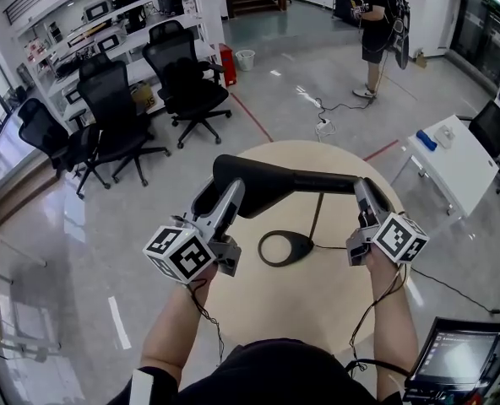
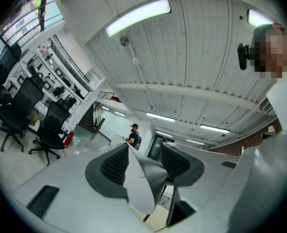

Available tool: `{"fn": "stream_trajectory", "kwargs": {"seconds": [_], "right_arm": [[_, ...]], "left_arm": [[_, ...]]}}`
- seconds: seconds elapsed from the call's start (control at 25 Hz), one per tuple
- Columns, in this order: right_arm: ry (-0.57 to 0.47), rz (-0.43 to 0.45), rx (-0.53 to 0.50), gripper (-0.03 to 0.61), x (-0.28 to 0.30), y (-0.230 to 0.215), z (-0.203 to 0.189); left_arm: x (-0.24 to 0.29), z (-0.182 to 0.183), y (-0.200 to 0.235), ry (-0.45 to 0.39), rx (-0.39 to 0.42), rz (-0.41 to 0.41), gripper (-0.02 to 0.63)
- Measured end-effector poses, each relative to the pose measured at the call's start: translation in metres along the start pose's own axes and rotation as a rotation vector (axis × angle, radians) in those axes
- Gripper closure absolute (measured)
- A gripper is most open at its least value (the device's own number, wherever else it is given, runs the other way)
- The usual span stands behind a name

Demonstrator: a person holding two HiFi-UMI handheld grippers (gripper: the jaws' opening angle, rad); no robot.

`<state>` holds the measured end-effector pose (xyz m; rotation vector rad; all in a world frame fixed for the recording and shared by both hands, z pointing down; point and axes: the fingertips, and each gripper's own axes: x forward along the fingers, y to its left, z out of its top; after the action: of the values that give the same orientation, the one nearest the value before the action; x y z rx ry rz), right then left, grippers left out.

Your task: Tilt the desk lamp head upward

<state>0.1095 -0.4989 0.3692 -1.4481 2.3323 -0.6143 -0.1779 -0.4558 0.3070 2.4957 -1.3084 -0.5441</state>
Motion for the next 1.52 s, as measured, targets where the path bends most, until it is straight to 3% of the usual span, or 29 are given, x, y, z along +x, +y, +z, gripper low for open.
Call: {"fn": "stream_trajectory", "kwargs": {"seconds": [0.2, 0.4, 0.64, 0.92, 1.52], "right_arm": [[0.060, -0.004, -0.027, 0.434, 0.015, 0.002, -0.006], [0.013, 0.047, 0.152, 0.426, 0.012, -0.005, -0.011], [-0.003, 0.069, 0.186, 0.426, 0.014, 0.002, -0.015], [-0.023, 0.072, 0.286, 0.426, 0.013, -0.004, -0.022], [-0.037, 0.086, 0.396, 0.426, 0.010, -0.012, -0.029]], "left_arm": [[0.000, -0.001, 0.001, 0.001, -0.001, 0.003, 0.393], [0.001, -0.003, -0.001, 0.016, 0.014, 0.005, 0.393], [0.001, 0.007, 0.003, 0.014, 0.030, 0.012, 0.393], [0.011, 0.020, -0.011, 0.009, 0.124, -0.005, 0.393], [0.027, 0.034, -0.033, -0.017, 0.158, -0.036, 0.393]]}}
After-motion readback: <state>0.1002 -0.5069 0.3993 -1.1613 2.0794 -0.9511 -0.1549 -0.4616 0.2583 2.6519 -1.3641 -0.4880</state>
